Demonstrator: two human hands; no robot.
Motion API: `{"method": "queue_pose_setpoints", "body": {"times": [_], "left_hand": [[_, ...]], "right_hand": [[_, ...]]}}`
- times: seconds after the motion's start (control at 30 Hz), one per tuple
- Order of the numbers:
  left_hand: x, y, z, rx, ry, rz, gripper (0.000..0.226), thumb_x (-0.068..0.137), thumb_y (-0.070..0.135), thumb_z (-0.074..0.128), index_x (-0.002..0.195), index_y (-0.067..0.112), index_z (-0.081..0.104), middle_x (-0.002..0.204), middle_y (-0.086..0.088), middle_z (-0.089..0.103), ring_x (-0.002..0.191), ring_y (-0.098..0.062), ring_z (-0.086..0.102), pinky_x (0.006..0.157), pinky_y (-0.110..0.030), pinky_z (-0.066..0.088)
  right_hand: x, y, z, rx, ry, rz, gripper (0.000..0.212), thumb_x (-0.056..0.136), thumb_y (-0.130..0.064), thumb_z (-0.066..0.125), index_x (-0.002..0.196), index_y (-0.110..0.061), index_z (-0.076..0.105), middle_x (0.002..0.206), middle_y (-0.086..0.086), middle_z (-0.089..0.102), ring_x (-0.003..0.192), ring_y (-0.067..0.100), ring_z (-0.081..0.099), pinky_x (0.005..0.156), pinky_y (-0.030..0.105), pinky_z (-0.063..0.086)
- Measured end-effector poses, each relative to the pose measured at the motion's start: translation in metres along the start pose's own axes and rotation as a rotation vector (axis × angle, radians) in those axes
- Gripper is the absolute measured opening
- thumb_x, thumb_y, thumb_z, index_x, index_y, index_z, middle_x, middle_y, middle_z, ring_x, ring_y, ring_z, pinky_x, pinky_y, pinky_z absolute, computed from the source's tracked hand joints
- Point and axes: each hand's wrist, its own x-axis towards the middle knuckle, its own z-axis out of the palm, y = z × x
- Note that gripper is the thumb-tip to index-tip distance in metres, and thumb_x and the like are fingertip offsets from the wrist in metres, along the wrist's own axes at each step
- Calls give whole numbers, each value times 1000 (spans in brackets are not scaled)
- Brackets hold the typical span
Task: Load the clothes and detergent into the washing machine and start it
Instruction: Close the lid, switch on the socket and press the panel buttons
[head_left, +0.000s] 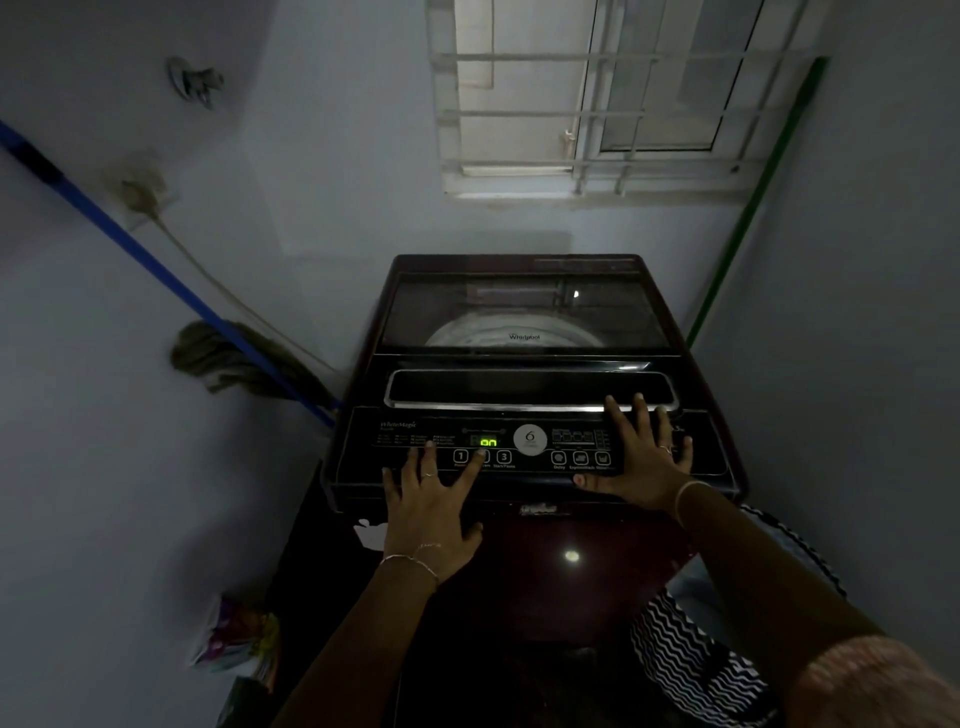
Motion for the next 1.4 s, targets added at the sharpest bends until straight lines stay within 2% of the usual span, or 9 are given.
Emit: {"method": "queue_pose_setpoints", "body": {"times": [0.3,0.5,0.7,1.07,1.4], "left_hand": [[3,9,-4,-12,-15,-30,89,78,58,56,145,50,-3,155,-22,2,144,-40,4,115,-60,10],[4,17,-3,-34,-13,-49,84,82,55,54,148,43,4,158,-16,-3,145,-39,3,117,-57,7],[8,24,-5,0,-3,-41,74,88,51,47,150,35,10,159,-14,4,145,-33,9,118,-55,5],[11,19,-8,-20,-28,-35,64,92,46,44,149,37,16,159,-12,10,145,-32,13,115,-53,21],[15,26,-10,21,-62,-38,64,94,37,46,150,31,15,158,-20,7,143,-39,13,109,-52,33]], "right_hand": [[0,1,1,10,14,0,123,57,-79,65,145,-48,-16,155,-4,-31,141,26,-31,110,62,-11],[0,2,1,18,16,-9,122,57,-79,64,145,-48,-16,155,-5,-31,141,26,-31,110,61,-12],[0,2,0,9,5,-2,122,57,-80,63,144,-49,-17,154,-5,-32,140,26,-32,110,61,-12],[0,1,0,13,2,-7,122,59,-78,64,145,-48,-17,154,-5,-33,140,26,-33,109,60,-13],[1,1,1,6,-4,-2,123,58,-79,64,144,-48,-18,153,-5,-34,140,27,-32,109,62,-13]]}}
